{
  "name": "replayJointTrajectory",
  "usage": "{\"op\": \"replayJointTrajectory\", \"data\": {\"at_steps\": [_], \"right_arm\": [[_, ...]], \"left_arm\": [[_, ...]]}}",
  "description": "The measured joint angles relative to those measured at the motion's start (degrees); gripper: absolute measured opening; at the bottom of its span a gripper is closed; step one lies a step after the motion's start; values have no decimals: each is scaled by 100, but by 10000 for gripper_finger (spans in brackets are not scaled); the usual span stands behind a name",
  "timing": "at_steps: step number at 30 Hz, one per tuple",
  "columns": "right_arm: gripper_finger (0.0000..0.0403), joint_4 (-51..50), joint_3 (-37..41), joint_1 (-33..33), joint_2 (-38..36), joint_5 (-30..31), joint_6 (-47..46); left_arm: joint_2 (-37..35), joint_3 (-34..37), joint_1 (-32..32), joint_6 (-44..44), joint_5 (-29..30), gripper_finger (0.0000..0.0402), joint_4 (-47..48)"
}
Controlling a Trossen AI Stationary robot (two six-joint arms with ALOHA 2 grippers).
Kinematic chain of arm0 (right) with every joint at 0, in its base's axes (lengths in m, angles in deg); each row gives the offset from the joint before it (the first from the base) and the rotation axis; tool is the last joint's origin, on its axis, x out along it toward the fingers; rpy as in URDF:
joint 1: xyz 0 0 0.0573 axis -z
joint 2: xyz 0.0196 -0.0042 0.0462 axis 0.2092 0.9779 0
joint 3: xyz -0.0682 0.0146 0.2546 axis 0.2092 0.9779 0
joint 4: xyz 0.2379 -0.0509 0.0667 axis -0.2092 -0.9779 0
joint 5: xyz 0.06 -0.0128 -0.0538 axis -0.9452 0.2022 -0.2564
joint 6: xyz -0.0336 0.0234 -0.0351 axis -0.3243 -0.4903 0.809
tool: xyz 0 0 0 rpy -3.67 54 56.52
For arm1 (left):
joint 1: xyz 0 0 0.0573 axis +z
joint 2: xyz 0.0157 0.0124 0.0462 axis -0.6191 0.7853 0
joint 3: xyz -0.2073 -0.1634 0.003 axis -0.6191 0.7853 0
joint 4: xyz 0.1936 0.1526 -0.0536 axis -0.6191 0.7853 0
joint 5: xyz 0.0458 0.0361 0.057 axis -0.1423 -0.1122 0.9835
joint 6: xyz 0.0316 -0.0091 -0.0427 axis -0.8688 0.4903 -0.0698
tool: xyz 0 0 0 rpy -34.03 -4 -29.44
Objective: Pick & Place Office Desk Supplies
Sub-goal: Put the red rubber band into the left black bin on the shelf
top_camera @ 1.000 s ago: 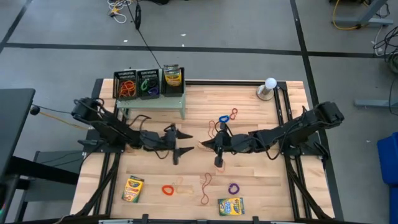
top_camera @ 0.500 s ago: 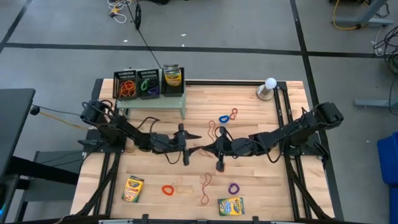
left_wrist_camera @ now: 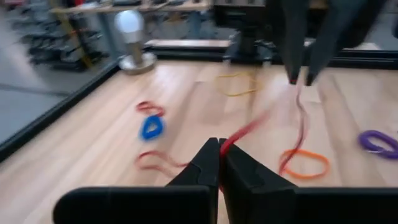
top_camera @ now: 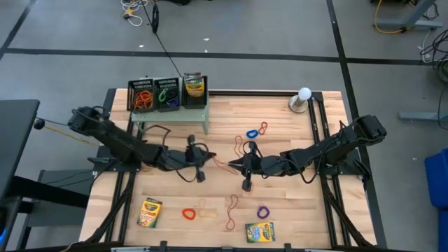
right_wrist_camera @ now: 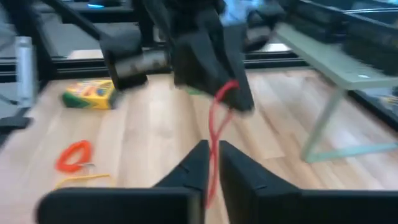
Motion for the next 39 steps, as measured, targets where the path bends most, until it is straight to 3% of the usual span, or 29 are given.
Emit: {"op": "replayJointTrajectory", "data": {"at_steps": [5, 9, 15, 19, 22, 30, 39], "right_arm": [[101, -196, 2, -4, 0, 293, -111], [126, -415, 2, 22, 0, 293, -163], [82, -457, 2, 22, 0, 295, -145], [26, -459, 2, 22, 0, 274, -101], [6, -459, 2, 22, 0, 268, -54], [11, -470, 2, 22, 0, 245, -39], [10, -477, 2, 22, 0, 228, -38]], "left_arm": [[-1240, -49, -49, 505, 531, 7, 1553], [-2110, -591, -36, 784, 1136, 6, 3467], [-2714, -1994, 324, 1258, 1987, 6, 6662], [-2851, -2770, 937, 1408, 2237, 6, 7995], [-2954, -3085, 1554, 988, 2248, 6, 8157], [-3270, -3240, 3759, -126, 1874, 6, 8261], [-3769, -2295, 5882, -757, 1054, 6, 8051]]}}
